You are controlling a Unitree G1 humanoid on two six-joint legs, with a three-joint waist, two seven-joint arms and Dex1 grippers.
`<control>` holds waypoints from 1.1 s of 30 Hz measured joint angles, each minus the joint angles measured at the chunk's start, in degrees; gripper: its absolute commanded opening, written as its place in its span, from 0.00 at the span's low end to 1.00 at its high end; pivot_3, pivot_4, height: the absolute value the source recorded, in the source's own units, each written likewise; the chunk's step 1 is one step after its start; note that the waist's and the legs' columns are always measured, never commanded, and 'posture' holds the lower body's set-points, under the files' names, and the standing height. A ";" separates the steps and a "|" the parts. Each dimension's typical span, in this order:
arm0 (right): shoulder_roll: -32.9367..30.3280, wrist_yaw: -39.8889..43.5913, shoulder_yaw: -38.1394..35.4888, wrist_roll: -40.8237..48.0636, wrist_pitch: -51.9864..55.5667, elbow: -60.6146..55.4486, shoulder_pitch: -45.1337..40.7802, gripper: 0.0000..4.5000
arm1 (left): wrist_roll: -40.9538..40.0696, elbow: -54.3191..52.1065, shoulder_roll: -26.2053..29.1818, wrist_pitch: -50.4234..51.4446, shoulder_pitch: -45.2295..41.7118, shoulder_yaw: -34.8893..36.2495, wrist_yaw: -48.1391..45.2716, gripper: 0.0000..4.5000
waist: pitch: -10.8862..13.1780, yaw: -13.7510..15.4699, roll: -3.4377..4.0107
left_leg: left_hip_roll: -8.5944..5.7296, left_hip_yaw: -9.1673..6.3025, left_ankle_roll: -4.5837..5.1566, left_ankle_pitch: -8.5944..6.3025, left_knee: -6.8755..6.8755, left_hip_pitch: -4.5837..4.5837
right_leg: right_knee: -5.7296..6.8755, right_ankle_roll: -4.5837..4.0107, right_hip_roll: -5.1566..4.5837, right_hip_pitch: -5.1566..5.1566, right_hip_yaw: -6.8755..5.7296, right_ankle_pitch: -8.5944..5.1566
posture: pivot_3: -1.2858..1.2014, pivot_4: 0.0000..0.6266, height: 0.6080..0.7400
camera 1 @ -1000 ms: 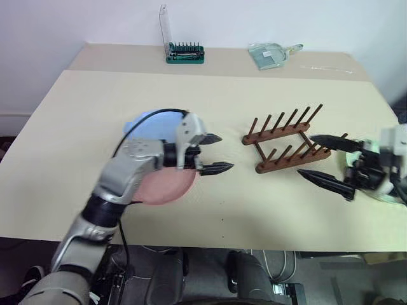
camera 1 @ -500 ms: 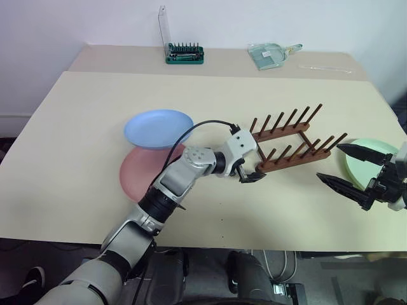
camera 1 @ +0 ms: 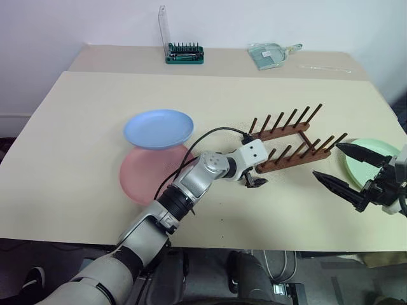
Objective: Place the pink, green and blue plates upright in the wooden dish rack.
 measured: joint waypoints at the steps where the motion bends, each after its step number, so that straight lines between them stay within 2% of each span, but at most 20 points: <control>1: 0.00 -0.15 0.00 0.18 0.00 -0.15 0.25 1.00 | 0.08 0.44 -0.42 -0.18 0.00 0.03 0.01 0.94 | 0.00 -0.01 0.00 | 0.00 0.00 0.01 0.00 0.00 0.00 | 0.00 0.00 0.00 0.00 0.00 0.00 | 0.52 0.24 0.88; 3: 0.00 -0.54 -0.04 0.39 0.01 -0.63 0.62 1.00 | 0.05 1.08 -0.91 -0.23 -0.01 0.22 -0.20 0.81 | -0.01 -0.06 0.02 | 0.00 -0.01 0.01 -0.01 0.00 0.00 | 0.00 0.00 0.00 0.00 0.00 0.00 | 0.52 0.24 0.88; 9: 0.00 -1.37 -0.26 1.04 0.12 -1.46 1.16 1.00 | 0.25 2.16 -1.64 -0.73 -0.06 1.72 -0.26 0.16 | -0.01 -0.05 0.02 | 0.00 -0.01 0.01 -0.01 0.00 0.00 | 0.00 0.00 0.00 0.00 0.00 0.00 | 0.52 0.24 0.88; 17: -0.24 -0.02 -0.29 -0.33 -0.54 -0.45 3.51 1.00 | 0.96 3.99 -1.22 -2.37 -1.13 3.08 -0.95 0.16 | -0.01 -0.07 0.02 | 0.00 0.00 0.02 -0.01 0.00 0.00 | 0.00 0.00 0.00 -0.01 0.00 0.00 | 0.52 0.24 0.88; 22: -2.57 2.45 -2.38 -5.43 -1.10 3.93 8.27 1.00 | -0.83 3.55 2.71 -6.54 -1.85 4.96 -8.46 0.16 | -0.03 -0.06 0.06 | 0.00 0.01 0.02 -0.01 0.00 -0.03 | -0.02 -0.02 0.00 -0.03 0.00 -0.01 | 0.52 0.24 0.88; 27: -2.92 4.02 -5.06 -5.87 -1.07 5.38 9.35 1.00 | -3.74 2.72 6.20 -10.90 -2.57 6.54 -17.69 0.16 | -0.04 -0.08 0.07 | 0.00 0.00 0.02 -0.01 0.00 -0.03 | -0.02 -0.04 0.00 -0.03 -0.01 -0.02 | 0.52 0.24 0.88; 29: -2.91 4.37 -5.80 -5.81 -0.67 5.41 9.58 1.00 | -3.85 3.10 9.22 -14.80 -3.17 6.65 -22.40 0.16 | -0.07 -0.22 0.12 | 0.01 0.01 0.02 -0.01 -0.01 -0.02 | -0.02 -0.07 0.01 -0.04 0.00 -0.04 | 0.52 0.24 0.88; 33: -2.89 4.30 -6.22 -4.76 0.65 5.19 9.10 1.00 | -2.84 7.53 11.93 -21.45 -3.16 6.41 -26.93 0.16 | -0.11 -0.10 0.19 | 0.01 0.01 0.02 -0.01 0.00 -0.02 | -0.02 -0.04 0.00 -0.03 0.00 -0.02 | 0.52 0.24 0.88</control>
